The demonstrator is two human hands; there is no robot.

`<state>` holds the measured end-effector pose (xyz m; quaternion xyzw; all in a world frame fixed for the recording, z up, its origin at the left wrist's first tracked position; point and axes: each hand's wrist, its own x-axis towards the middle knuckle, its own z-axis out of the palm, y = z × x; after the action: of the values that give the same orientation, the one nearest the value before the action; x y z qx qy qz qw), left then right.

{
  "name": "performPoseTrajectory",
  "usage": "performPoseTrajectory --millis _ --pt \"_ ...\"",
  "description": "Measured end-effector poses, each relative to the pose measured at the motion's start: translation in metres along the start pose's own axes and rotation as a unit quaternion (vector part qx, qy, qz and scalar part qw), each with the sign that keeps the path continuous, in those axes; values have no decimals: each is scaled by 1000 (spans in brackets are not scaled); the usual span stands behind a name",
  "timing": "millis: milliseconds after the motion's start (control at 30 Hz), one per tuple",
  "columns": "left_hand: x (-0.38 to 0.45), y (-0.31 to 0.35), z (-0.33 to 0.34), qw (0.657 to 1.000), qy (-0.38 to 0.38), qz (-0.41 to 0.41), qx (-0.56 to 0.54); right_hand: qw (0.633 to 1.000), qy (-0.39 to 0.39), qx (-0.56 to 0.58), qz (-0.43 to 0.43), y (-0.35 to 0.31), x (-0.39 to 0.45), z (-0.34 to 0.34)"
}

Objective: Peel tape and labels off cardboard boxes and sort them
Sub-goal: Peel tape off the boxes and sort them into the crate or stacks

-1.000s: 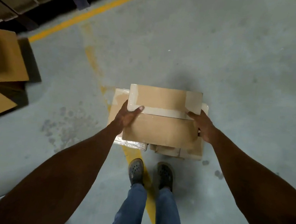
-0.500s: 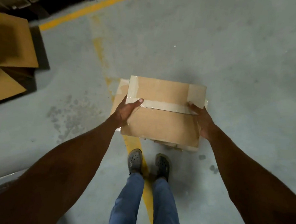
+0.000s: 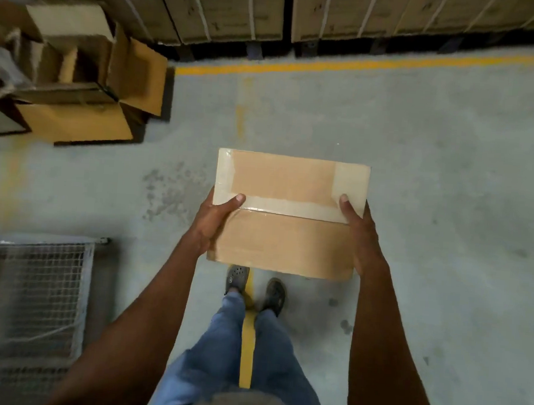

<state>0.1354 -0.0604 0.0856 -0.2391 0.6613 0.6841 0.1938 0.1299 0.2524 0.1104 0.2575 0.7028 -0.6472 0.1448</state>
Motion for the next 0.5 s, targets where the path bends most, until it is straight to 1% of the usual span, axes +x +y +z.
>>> performPoseTrajectory --millis 100,233,367,500 --pt "-59 19 -31 997 60 39 -11 999 -44 -25 -18 -27 -34 26" --pt "-134 35 -72 984 138 102 -40 987 -149 -45 -47 -64 -68 66" --pt "-203 34 -111 958 218 161 -94 964 -243 -57 -95 -103 -102 116" --pt "-266 20 -156 924 288 207 -142 933 -318 -80 -149 -132 -157 175"
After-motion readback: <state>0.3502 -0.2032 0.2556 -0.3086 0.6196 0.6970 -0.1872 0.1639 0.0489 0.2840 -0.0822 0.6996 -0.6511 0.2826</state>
